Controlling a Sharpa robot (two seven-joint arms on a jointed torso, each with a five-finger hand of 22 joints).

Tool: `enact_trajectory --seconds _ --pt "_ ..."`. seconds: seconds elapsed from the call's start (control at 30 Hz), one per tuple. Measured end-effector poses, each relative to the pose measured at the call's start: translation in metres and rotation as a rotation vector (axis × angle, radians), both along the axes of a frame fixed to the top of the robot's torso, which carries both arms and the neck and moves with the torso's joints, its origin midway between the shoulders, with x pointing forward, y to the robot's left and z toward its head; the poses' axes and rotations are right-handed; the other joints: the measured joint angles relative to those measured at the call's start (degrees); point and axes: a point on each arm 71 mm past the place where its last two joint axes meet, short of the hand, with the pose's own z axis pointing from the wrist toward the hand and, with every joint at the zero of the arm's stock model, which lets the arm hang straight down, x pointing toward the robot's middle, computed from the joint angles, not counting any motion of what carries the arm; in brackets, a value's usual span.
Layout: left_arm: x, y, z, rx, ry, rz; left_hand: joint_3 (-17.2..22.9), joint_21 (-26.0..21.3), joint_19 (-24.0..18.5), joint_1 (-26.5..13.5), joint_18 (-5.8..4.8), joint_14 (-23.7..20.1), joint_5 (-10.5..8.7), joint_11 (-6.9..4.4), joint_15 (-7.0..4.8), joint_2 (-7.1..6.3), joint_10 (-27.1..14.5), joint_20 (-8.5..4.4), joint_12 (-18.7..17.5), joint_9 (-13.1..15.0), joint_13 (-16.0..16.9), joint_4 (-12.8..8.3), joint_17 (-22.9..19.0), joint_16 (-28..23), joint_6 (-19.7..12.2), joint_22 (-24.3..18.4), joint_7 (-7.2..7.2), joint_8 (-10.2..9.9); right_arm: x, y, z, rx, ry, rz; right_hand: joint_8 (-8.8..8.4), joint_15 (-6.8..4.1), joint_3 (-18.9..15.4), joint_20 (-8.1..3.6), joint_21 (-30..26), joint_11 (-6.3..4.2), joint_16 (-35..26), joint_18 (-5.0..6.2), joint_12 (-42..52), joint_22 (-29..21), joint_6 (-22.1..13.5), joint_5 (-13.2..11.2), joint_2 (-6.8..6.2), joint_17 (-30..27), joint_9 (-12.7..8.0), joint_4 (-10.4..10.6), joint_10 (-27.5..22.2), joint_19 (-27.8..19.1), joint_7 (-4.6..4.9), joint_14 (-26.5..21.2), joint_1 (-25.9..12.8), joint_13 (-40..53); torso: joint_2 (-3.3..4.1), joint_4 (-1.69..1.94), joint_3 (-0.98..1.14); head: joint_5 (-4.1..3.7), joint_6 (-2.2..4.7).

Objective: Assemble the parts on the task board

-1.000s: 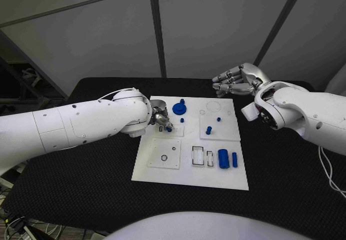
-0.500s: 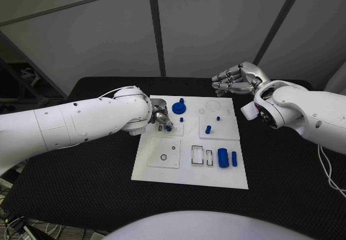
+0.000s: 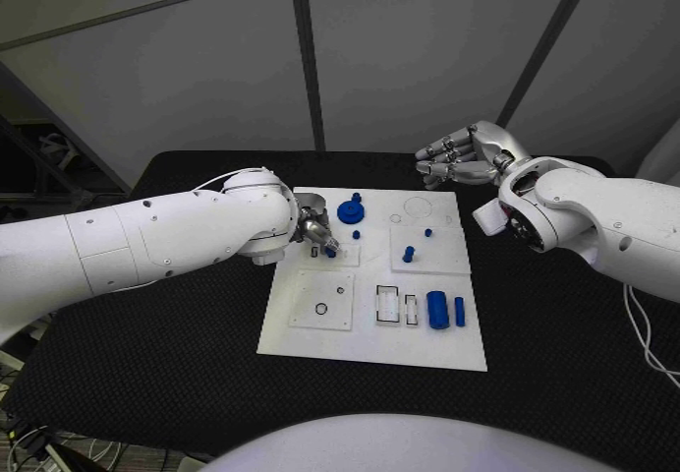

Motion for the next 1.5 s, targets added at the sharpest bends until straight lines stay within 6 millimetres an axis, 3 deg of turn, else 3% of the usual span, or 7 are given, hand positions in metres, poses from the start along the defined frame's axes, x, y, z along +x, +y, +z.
enact_trajectory --seconds 0.33,0.8,1.5 --pt "0.0001 -0.0006 0.0003 0.003 -0.005 -0.003 -0.47 0.27 0.0 0.42 0.0 0.03 0.12 -0.2 -0.02 0.37 0.21 0.0 0.67 -0.12 0.73 -0.48 0.0 0.0 0.31 0.0 -0.3 -0.07 0.0 -0.0002 -0.0001 0.0 0.0 0.0 0.0 0.0 0.0 0.0 -0.23 0.21 0.0 0.0 0.0 -0.13 0.0 0.0 0.0 -0.06 0.0 0.0 -0.21 0.0 0.0 0.0 0.0 -0.06 -0.02 0.03 -0.01 -0.01 -0.04" --pt "-0.0009 -0.0032 0.0011 0.015 -0.031 -0.014 -0.47 1.0 0.21 2.24 0.0 -0.13 0.28 -0.03 -0.18 -0.85 0.84 -0.2 0.95 0.02 1.3 -0.48 0.0 0.0 0.82 0.0 -0.19 -0.07 0.0001 0.0002 -0.0001 0.0 0.001 0.001 0.0 0.0 -0.15 0.0 -0.23 0.21 0.0 0.0 0.0 -0.2 0.0 0.0 0.0 -0.11 0.0 0.15 -0.21 0.0 0.0 0.0 0.0 -0.05 0.0 0.03 -0.02 0.15 -0.16" --pt "-0.0029 -0.0067 0.003 0.052 -0.071 -0.05 -0.46 1.43 0.21 2.37 0.0 0.03 0.37 -0.2 -0.24 -0.99 1.25 -0.2 0.95 -0.07 1.17 -0.47 0.0 0.0 1.13 0.0 -0.29 -0.03 0.0001 0.0001 -0.0002 -0.001 0.002 0.002 0.0 0.0 -0.15 0.0 -0.44 0.21 0.0 0.0 0.0 -0.29 0.0 0.0 0.23 -0.16 0.0 0.15 -0.21 0.0 0.0 0.0 -0.23 -0.09 -0.02 0.03 -0.01 0.1 -0.27"
